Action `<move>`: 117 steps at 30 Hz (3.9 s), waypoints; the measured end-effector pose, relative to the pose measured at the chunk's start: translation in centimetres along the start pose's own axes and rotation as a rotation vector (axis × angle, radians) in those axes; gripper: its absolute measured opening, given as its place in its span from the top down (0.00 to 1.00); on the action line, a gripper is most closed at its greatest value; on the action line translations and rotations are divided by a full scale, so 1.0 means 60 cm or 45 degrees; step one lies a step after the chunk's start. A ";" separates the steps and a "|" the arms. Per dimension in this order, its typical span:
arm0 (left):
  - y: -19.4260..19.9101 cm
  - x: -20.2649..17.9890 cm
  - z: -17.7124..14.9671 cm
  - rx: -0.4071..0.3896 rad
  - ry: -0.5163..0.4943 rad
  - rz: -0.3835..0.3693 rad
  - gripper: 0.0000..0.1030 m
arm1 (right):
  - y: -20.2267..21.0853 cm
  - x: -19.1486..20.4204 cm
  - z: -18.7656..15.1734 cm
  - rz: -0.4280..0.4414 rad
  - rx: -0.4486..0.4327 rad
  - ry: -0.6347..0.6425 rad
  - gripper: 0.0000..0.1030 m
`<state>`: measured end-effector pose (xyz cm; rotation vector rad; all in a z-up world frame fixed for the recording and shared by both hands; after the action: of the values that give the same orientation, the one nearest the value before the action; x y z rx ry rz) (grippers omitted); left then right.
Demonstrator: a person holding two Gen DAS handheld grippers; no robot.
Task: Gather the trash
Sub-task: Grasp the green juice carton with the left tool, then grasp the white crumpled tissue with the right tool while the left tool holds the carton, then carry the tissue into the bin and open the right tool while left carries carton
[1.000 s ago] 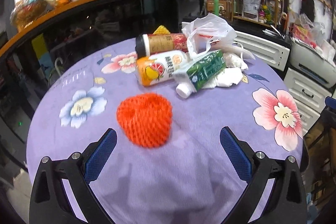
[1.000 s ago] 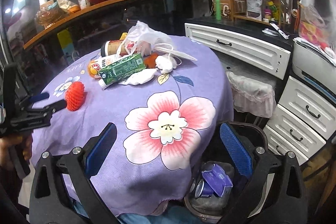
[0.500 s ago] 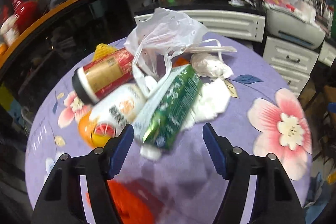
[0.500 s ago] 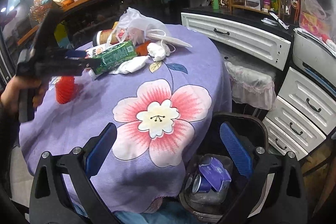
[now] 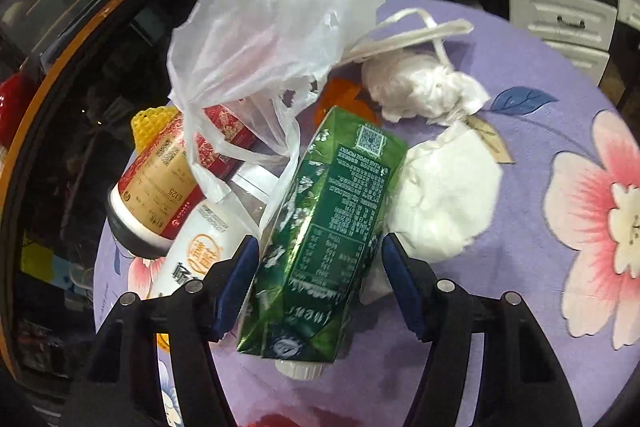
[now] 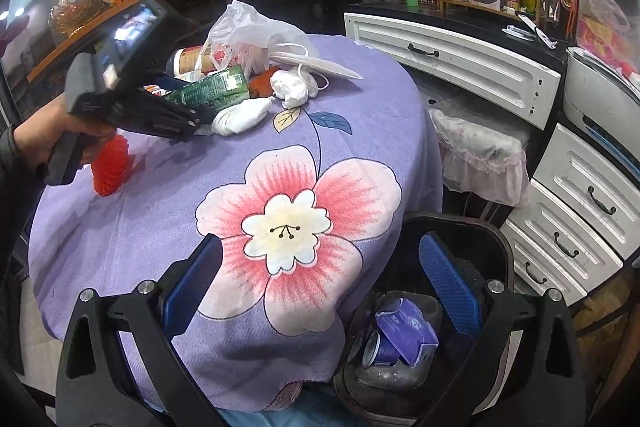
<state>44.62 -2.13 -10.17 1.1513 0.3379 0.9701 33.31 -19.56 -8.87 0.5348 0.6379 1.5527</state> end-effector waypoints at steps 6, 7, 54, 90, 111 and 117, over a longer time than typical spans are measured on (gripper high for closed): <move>-0.007 0.008 -0.005 -0.013 0.018 0.010 0.47 | 0.001 0.010 0.017 0.002 -0.029 0.031 0.06; -0.005 0.008 -0.008 -0.021 0.024 0.012 0.52 | 0.002 0.014 0.020 0.004 -0.038 0.042 0.06; 0.215 -0.026 -0.214 -0.658 0.580 -0.223 0.53 | -0.178 0.210 0.159 0.090 0.082 0.362 0.79; 0.225 -0.392 -0.098 -0.712 0.329 -0.598 0.53 | 0.044 -0.188 -0.190 -0.134 0.132 -0.214 0.79; 0.110 -0.485 -0.056 -0.520 0.209 -0.599 0.53 | -0.041 -0.261 -0.258 -0.263 0.227 -0.343 0.38; 0.068 -0.500 -0.027 -0.465 0.175 -0.590 0.53 | 0.002 -0.282 -0.254 -0.352 0.156 -0.341 0.38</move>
<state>24.55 -24.44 -14.34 0.6347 0.4905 0.6643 24.28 -37.67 -19.33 0.7026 0.5760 1.1639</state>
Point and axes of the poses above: each gripper's, at about its wrist camera, not at the fingertips, and y roughly against the way its jaws point, x to its left, z to its top, the point moved 5 cm from there along -y, roughly the way its jaws point, and after that the axes turned 14 degrees about -z, right-handed, at the moved point
